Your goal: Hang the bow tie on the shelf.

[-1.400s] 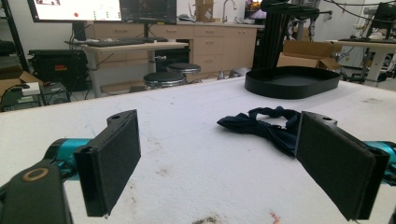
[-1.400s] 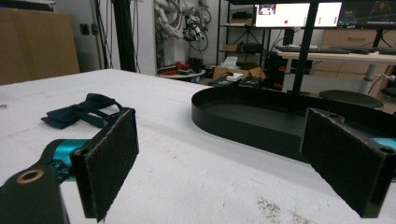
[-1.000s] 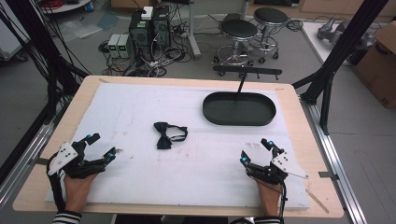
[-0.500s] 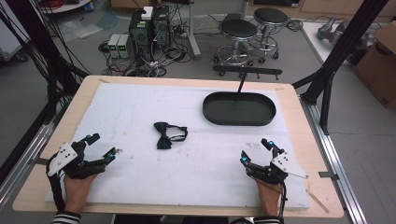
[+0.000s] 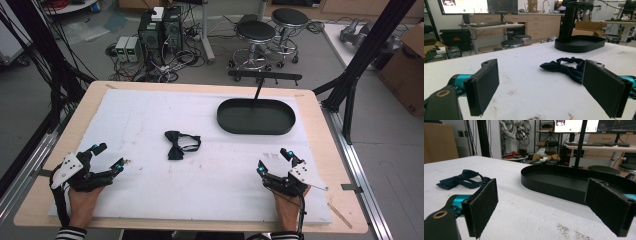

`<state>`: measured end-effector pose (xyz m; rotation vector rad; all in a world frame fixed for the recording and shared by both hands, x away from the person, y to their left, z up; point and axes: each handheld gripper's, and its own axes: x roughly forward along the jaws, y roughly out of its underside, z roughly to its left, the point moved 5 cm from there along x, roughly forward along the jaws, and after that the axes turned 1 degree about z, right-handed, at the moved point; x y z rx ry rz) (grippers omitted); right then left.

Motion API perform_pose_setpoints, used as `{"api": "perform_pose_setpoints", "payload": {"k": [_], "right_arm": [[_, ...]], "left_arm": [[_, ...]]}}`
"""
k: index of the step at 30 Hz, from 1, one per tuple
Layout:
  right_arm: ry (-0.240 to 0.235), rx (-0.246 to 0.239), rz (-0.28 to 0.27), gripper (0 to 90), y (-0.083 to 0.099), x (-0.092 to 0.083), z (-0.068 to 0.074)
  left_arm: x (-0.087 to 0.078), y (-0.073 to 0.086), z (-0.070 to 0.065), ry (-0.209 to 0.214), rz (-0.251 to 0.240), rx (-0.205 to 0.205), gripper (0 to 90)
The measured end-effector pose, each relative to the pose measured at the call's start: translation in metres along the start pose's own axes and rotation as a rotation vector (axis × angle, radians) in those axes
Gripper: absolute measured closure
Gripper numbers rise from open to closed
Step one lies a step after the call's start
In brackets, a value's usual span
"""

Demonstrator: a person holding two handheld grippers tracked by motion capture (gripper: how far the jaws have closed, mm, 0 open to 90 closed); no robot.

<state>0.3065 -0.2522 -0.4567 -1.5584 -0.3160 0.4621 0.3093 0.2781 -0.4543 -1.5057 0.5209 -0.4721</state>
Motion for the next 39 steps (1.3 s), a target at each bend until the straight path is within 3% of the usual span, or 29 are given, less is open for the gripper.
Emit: {"api": "perform_pose_setpoints", "payload": {"k": [7, 11, 16, 19, 27, 34, 39], "right_arm": [[-0.003, -0.024, 0.048, 10.7, 0.000, 0.005, 0.001], [-0.050, 0.006, 0.081, 10.7, -0.002, 0.011, 0.006], [-0.092, -0.021, 0.096, 10.7, -0.015, 0.020, 0.019], [-0.108, -0.044, 0.104, 10.7, -0.026, 0.028, 0.026], [-0.179, -0.041, 0.134, 10.7, -0.052, 0.058, 0.047], [-0.209, -0.048, 0.173, 10.7, -0.056, 0.077, 0.061], [-0.237, -0.025, 0.216, 10.7, -0.061, 0.091, 0.070]], "left_arm": [[0.000, 0.000, 0.000, 0.002, 0.002, 0.002, 14.6], [0.001, 0.000, 0.001, -0.001, 0.005, -0.003, 14.6], [0.001, 0.000, 0.000, 0.000, 0.007, -0.003, 14.7], [0.001, 0.000, 0.000, 0.000, 0.008, -0.002, 14.6], [0.001, 0.000, 0.000, 0.001, 0.008, 0.001, 14.7], [0.001, 0.000, 0.000, 0.002, 0.006, 0.002, 14.7], [0.001, 0.000, 0.000, 0.002, 0.011, 0.002, 14.7]]}}
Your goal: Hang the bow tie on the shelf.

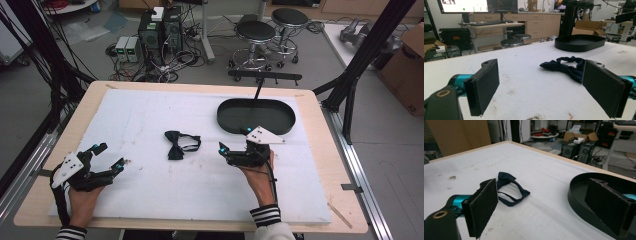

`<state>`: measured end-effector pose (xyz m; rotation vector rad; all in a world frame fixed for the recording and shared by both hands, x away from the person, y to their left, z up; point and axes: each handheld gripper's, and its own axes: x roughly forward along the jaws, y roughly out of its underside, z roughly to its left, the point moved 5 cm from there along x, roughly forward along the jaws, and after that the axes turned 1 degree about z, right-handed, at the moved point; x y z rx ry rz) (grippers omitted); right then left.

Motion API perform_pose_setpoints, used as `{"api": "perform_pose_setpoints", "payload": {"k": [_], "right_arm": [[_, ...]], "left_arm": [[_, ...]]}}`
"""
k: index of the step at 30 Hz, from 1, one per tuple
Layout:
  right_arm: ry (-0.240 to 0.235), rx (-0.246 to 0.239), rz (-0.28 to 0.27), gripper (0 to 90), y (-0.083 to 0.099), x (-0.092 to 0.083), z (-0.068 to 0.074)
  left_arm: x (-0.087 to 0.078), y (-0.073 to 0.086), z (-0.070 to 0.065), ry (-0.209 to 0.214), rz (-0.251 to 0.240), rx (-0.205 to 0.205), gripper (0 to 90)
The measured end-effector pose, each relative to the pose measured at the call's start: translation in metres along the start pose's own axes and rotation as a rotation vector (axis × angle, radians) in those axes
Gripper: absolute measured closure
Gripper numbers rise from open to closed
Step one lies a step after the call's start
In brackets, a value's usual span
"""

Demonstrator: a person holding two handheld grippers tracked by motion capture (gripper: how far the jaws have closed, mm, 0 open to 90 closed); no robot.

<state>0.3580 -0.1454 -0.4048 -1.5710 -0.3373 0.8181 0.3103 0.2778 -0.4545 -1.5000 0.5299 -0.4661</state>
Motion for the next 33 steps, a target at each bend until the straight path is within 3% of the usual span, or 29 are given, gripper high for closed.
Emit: {"api": "perform_pose_setpoints", "payload": {"k": [9, 17, 24, 26, 29, 33], "right_arm": [[-0.035, 0.008, 0.124, 10.9, -0.013, 0.036, 0.009], [-0.043, -0.028, 0.187, 11.0, -0.028, 0.062, 0.020], [-0.060, -0.044, 0.202, 14.3, -0.042, 0.081, 0.029], [-0.064, -0.037, 0.230, 14.4, -0.038, 0.088, 0.028], [-0.084, 0.017, 0.254, 14.7, -0.035, 0.096, 0.027], [-0.070, 0.028, 0.286, 14.7, -0.038, 0.105, 0.024]], "left_arm": [[0.001, 0.000, -0.001, 0.002, 0.004, 0.012, 14.8], [0.000, 0.000, -0.001, 0.004, 0.004, 0.014, 14.8], [0.000, 0.000, -0.002, 0.004, 0.002, 0.017, 14.8], [0.000, 0.000, -0.002, 0.004, 0.001, 0.016, 14.8], [0.000, 0.000, -0.001, 0.004, 0.002, 0.014, 14.8], [0.001, 0.000, -0.002, 0.005, 0.003, 0.014, 14.9]]}}
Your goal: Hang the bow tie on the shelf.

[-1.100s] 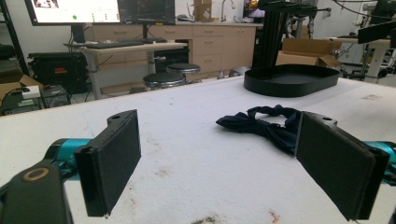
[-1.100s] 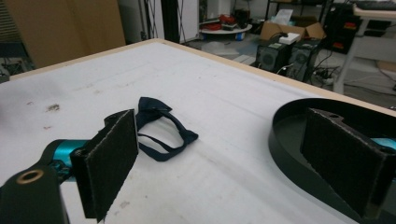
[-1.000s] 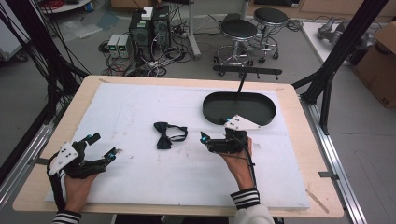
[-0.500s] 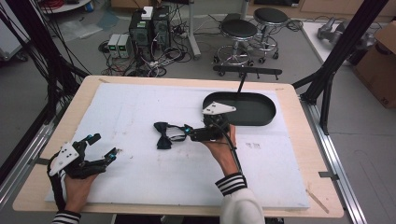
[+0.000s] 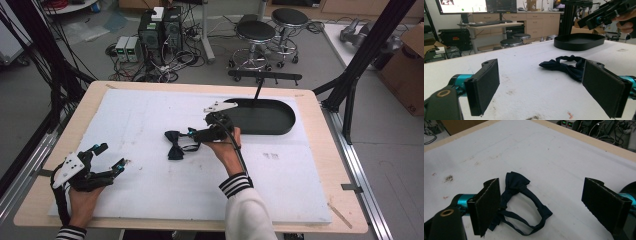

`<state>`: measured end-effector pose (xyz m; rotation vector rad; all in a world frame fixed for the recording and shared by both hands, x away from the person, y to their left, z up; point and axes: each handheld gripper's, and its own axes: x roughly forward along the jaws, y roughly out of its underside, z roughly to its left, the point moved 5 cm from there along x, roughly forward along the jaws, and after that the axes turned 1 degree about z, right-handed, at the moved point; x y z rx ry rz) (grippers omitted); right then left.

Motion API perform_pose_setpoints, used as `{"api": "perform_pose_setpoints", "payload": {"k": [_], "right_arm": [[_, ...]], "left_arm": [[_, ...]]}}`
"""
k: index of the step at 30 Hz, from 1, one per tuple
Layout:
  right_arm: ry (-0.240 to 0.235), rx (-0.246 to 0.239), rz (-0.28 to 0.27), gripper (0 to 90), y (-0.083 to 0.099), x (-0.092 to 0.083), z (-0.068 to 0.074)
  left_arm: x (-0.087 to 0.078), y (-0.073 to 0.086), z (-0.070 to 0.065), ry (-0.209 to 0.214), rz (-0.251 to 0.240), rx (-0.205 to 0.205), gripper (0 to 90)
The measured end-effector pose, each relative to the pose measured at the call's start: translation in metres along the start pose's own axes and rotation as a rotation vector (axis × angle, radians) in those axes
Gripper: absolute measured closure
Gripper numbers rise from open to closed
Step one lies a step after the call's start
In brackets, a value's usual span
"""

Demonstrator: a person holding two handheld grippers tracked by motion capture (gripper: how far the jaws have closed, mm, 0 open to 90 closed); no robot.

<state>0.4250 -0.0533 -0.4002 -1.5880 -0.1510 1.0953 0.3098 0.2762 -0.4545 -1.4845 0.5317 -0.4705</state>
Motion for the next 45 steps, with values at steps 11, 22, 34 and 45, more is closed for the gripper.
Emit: {"api": "perform_pose_setpoints", "payload": {"k": [11, 22, 34, 45], "right_arm": [[0.055, -0.010, 0.135, 19.3, 0.005, 0.024, -0.004], [0.090, 0.011, 0.260, 29.4, 0.019, 0.042, -0.011], [0.082, 0.005, 0.359, 35.0, 0.028, 0.052, -0.009], [0.075, 0.004, 0.397, 47.2, 0.034, 0.061, -0.010]], "left_arm": [[0.000, 0.000, 0.000, 0.002, -0.005, -0.001, 14.9], [0.000, 0.000, 0.000, 0.001, -0.004, -0.004, 14.9], [0.000, 0.000, 0.000, 0.003, -0.003, 0.000, 14.8], [0.000, 0.000, 0.000, 0.005, -0.004, 0.001, 14.8]]}}
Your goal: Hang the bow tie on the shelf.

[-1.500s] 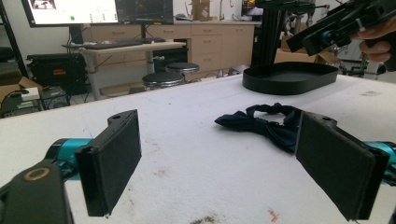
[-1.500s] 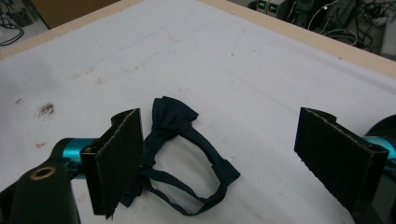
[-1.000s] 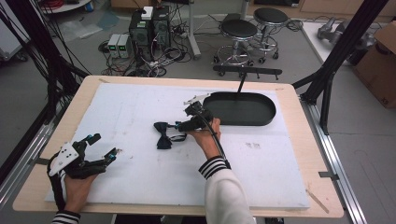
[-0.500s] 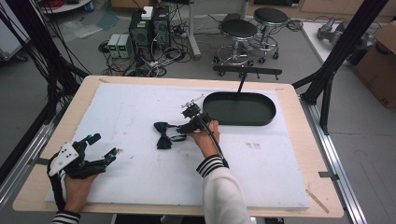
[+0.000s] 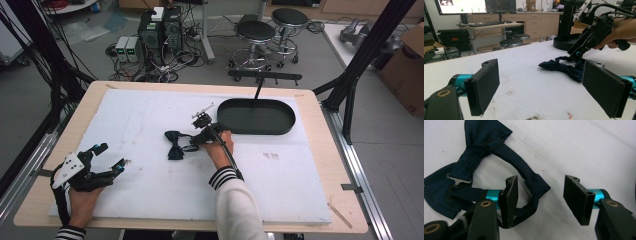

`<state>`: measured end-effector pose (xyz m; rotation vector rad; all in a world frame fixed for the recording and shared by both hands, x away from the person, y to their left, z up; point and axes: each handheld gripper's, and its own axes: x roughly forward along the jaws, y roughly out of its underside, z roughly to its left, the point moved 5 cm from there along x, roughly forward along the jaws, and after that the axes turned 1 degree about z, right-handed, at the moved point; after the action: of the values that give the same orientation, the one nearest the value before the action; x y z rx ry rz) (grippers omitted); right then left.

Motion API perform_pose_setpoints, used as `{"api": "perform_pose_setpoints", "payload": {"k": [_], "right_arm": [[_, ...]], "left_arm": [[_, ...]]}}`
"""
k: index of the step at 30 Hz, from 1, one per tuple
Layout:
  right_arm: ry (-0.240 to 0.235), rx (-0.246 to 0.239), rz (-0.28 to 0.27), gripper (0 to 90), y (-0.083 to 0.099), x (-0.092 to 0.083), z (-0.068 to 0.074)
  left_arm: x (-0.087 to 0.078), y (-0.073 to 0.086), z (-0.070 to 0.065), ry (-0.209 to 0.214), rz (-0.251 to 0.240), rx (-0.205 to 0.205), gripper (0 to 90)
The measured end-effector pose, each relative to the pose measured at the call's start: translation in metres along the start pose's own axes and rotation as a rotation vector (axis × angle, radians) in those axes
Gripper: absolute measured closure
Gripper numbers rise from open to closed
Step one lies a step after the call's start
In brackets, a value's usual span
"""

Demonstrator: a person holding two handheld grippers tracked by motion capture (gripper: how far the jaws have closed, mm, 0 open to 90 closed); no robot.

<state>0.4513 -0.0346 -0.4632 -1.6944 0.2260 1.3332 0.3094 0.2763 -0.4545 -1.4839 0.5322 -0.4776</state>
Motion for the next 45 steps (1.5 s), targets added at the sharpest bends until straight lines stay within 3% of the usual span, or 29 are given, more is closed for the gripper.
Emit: {"api": "perform_pose_setpoints", "payload": {"k": [16, 24, 37, 45], "right_arm": [[0.005, 0.014, 0.042, 73.1, 0.002, 0.002, 0.003], [0.005, 0.016, 0.046, 78.6, 0.002, 0.001, 0.005], [0.018, 0.020, -0.075, 79.1, -0.006, -0.015, 0.003], [0.064, -0.033, -0.204, 79.1, -0.016, -0.032, 0.007]], "left_arm": [[0.000, 0.000, 0.000, 0.001, -0.003, 0.001, 14.8], [0.000, 0.000, 0.000, 0.001, -0.004, 0.001, 14.8], [0.000, 0.000, 0.000, 0.001, -0.004, 0.002, 14.8], [-0.001, 0.000, 0.000, 0.001, -0.004, 0.003, 14.8]]}}
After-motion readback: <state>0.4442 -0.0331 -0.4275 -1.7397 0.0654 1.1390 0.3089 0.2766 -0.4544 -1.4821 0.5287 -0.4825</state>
